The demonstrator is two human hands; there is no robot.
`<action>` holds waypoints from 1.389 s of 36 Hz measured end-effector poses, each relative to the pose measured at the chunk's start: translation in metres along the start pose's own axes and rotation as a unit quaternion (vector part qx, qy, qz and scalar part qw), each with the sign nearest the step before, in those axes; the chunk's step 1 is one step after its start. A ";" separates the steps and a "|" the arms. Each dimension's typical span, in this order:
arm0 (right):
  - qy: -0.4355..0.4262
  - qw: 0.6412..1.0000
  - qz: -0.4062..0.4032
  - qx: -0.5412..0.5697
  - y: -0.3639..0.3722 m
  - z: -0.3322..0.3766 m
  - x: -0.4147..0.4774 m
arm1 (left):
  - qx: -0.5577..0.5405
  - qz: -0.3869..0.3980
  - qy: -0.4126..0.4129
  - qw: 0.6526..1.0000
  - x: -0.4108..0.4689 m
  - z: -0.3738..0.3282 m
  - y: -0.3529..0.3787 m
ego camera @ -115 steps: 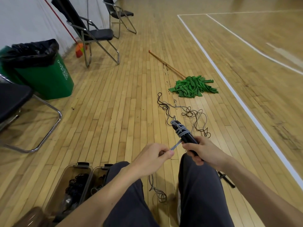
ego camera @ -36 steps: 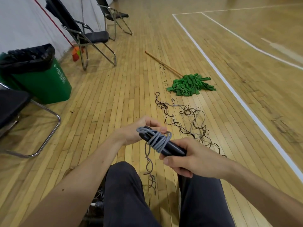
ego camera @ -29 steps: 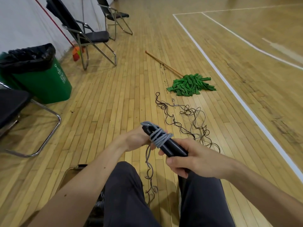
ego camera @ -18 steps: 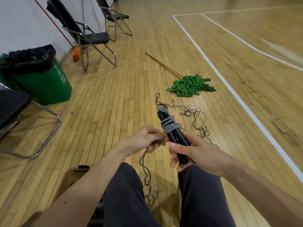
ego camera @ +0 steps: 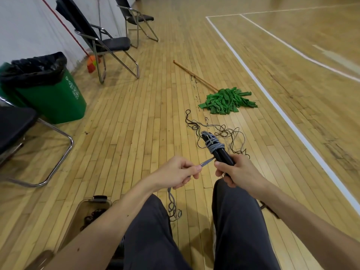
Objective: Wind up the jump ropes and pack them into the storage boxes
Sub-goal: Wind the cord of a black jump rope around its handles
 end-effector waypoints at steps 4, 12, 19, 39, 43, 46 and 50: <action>0.019 1.000 -0.015 -0.016 -0.014 -0.009 0.010 | 0.039 -0.013 -0.034 0.999 0.002 0.008 -0.001; 0.020 0.997 -0.028 -0.064 -0.027 -0.023 0.024 | 0.207 -0.059 -0.031 0.976 -0.001 0.003 -0.004; 0.031 0.993 -0.048 -0.106 -0.032 -0.033 0.032 | 0.378 -0.102 0.013 0.920 -0.010 -0.026 -0.004; 0.141 0.966 0.092 -0.195 0.007 -0.034 0.014 | 0.595 -0.131 0.094 0.787 -0.022 -0.080 -0.033; 0.164 0.949 0.138 -0.232 0.022 -0.034 0.005 | 0.618 -0.115 0.123 0.768 -0.021 -0.086 -0.044; 0.171 0.943 0.172 -0.229 0.031 -0.031 -0.003 | 0.635 -0.112 0.132 0.753 -0.019 -0.087 -0.057; 0.156 0.933 0.208 -0.250 0.042 -0.018 -0.016 | 0.630 -0.124 0.142 0.753 -0.019 -0.095 -0.072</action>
Point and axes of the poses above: each hand's wrist, its own x-axis towards the middle knuckle, its own y-axis out of the palm, z = x × y, the point moved 6 cm from there along x, towards the middle knuckle, and after that the axes turned 12 degrees about x, right-handed, at the moved point
